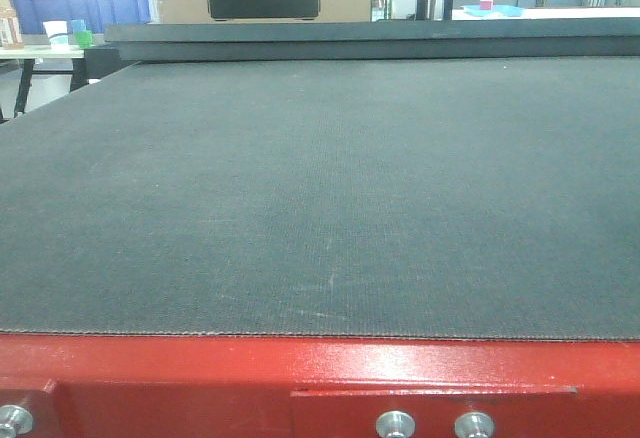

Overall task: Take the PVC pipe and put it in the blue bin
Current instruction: 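Drive the base away from the table holding both clamps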

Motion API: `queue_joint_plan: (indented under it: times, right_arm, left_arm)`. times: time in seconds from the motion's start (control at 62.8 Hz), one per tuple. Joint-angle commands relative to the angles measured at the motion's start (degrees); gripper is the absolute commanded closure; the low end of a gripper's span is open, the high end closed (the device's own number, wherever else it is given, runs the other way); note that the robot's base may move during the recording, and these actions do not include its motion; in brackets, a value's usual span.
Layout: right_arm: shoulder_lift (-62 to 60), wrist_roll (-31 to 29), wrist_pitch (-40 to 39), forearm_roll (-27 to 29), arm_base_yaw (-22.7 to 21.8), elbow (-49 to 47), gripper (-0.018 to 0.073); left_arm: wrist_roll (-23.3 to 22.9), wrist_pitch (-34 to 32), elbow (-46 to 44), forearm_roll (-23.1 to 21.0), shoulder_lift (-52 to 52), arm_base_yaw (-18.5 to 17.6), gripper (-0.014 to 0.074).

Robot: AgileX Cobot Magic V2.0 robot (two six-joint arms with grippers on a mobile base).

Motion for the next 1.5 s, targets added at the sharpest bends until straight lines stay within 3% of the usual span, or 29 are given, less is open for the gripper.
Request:
queue_joint_plan:
  times: [0.0, 1.48]
  right_arm:
    - [-0.3, -0.2, -1.2, -0.2, 0.1, 0.0, 0.0727]
    - [-0.3, -0.2, -1.2, -0.2, 0.1, 0.0, 0.0727]
  left_arm:
    - [-0.2, -1.8, -0.2, -0.4, -0.3, -0.5, 0.0707]
    - [-0.2, -1.8, -0.2, -0.4, -0.6, 0.3, 0.0707]
